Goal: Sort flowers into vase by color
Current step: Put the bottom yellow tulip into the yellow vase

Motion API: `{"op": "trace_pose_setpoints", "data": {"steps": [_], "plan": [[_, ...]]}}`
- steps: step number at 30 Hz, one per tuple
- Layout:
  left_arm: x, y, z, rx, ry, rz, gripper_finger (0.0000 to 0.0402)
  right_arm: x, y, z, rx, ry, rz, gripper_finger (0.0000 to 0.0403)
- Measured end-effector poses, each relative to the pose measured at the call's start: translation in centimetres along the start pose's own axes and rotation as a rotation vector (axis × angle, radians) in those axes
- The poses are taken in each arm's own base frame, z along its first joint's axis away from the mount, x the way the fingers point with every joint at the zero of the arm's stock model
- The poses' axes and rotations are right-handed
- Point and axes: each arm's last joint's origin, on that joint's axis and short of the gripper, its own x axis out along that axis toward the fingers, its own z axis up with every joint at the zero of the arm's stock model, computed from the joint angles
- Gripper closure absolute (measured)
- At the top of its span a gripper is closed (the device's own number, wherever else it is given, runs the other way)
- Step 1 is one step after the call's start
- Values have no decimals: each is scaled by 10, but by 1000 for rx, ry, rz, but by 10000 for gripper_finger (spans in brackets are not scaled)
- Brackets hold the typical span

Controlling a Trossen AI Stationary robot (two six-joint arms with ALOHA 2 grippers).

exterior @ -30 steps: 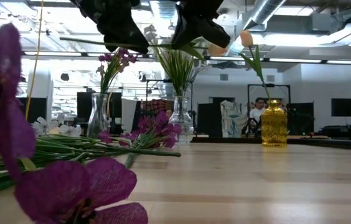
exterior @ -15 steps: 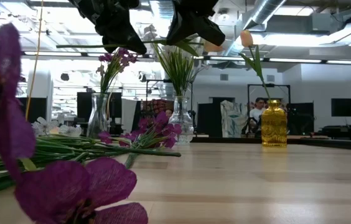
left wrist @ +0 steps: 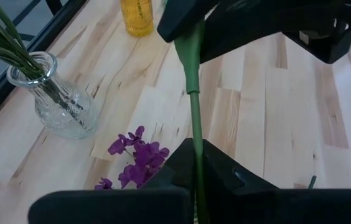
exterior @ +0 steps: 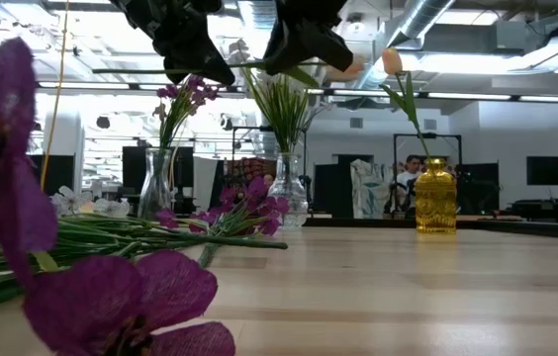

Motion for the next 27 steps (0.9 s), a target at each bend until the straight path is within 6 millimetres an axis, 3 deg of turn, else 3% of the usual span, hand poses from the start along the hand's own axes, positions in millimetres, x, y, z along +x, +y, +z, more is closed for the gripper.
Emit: {"op": "trace_pose_setpoints", "data": {"steps": [6, 12, 15, 23, 27], "plan": [[0, 0, 0, 0, 0, 0, 401, 0, 0, 0, 125, -1, 0, 220], [0, 0, 0, -1, 0, 0, 401, -1, 0, 0, 246, -1, 0, 204], [0, 0, 0, -2, 0, 0, 401, -5, -6, -1, 435, -19, -8, 205], [0, 0, 0, -15, -3, -1, 401, -53, -39, -19, 695, -96, -17, 206], [0, 0, 0, -16, -5, -1, 401, -77, -41, -33, 790, -68, 25, 207]]}}
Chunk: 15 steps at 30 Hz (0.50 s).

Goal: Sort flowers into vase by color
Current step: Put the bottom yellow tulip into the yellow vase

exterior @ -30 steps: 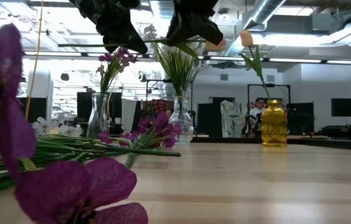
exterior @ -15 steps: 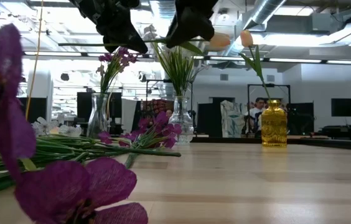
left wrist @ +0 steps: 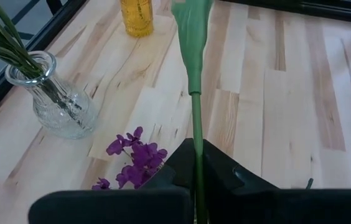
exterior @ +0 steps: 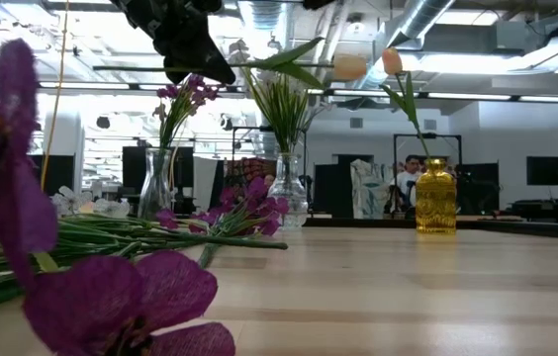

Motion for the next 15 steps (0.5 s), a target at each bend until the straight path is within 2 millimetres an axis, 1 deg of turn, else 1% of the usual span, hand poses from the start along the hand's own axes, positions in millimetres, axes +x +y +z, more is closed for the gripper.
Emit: {"op": "trace_pose_setpoints", "data": {"steps": [3, 8, 11, 13, 15], "plan": [[0, 0, 0, 0, -3, 2, 401, -10, -2, -10, 74, 59, -22, 206], [0, 0, 2, -4, -26, 17, 401, -27, 10, -32, 155, 105, -231, 207], [0, 0, 4, -7, -45, 24, 401, -46, 14, -48, 222, 102, -301, 207], [0, 0, 7, -11, -72, 19, 401, -60, 15, -57, 287, 71, -328, 207], [0, -1, 9, -2, -95, 14, 401, -70, 19, -70, 348, 21, -343, 207]]}}
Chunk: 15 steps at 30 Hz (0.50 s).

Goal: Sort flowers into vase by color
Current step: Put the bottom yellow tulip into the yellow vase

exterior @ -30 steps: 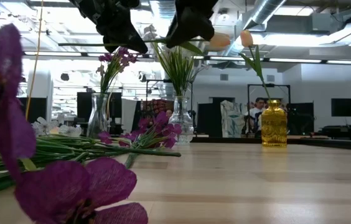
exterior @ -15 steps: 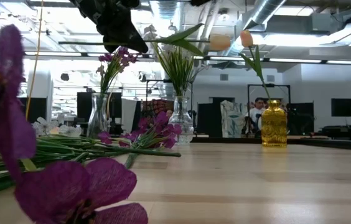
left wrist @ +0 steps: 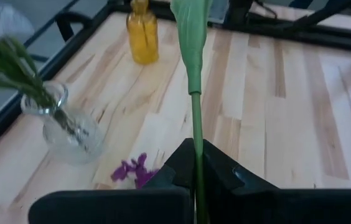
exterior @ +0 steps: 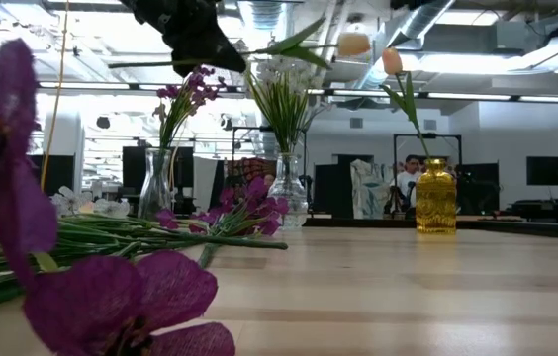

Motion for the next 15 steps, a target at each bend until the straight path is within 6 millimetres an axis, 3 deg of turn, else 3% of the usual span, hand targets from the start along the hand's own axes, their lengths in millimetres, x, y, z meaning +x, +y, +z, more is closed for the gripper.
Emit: {"op": "trace_pose_setpoints", "data": {"steps": [4, 9, 12, 15], "plan": [[0, -1, 5, -2, -49, -9, 401, -2, 2, -34, 187, -56, 24, 207], [0, -1, 8, -2, -86, -15, 401, 22, 25, -77, 458, -85, 57, 210], [0, -1, 8, -3, -85, -14, 401, 41, 43, -87, 533, -33, 109, 220], [0, -1, 8, -3, -84, -13, 401, 60, 62, -82, 534, 2, 267, 235]]}}
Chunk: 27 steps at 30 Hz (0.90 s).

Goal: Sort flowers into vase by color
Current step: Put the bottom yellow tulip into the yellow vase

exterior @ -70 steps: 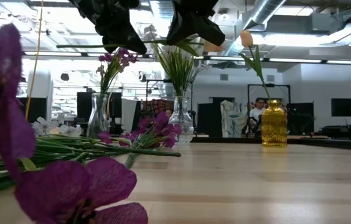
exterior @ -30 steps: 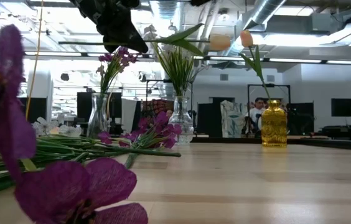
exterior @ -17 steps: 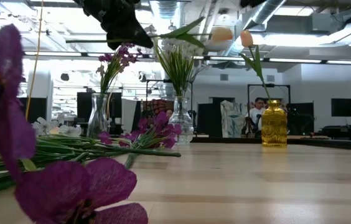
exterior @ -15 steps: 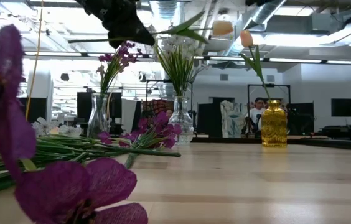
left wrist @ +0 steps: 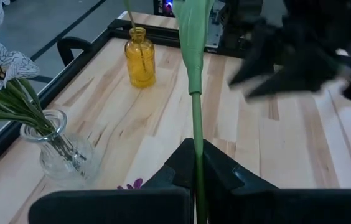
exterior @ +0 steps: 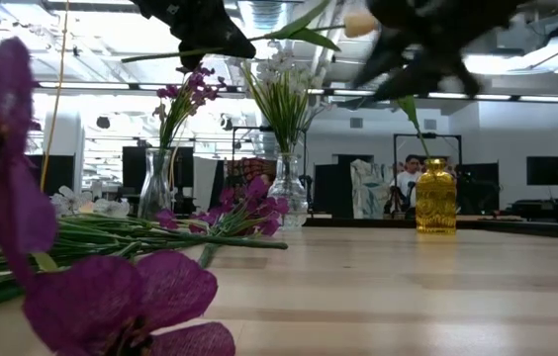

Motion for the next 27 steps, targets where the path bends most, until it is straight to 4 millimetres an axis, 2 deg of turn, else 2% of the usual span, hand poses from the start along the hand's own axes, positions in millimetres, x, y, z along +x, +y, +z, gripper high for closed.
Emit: {"op": "trace_pose_setpoints", "data": {"steps": [3, 5, 8, 11, 14, 20, 27], "plan": [[0, 0, 0, -3, 0, 0, 401, 17, 10, 10, -66, -8, 239, 250], [0, 0, 0, -7, 0, 0, 401, 27, 8, 16, -97, -58, 344, 259], [0, 0, 0, -18, 0, 0, 401, 39, -8, 15, -103, -121, 371, 272], [0, 0, 1, -20, -15, -2, 401, 51, -27, 10, -23, -188, 382, 280], [0, -1, 5, -16, -53, -8, 401, 57, -40, 11, 32, -304, 489, 284], [-1, -2, 13, -26, -134, -23, 401, 73, -41, 19, 20, -511, 721, 284], [-1, -3, 16, -30, -162, -45, 401, 91, -29, 30, -1, -583, 735, 284]]}}
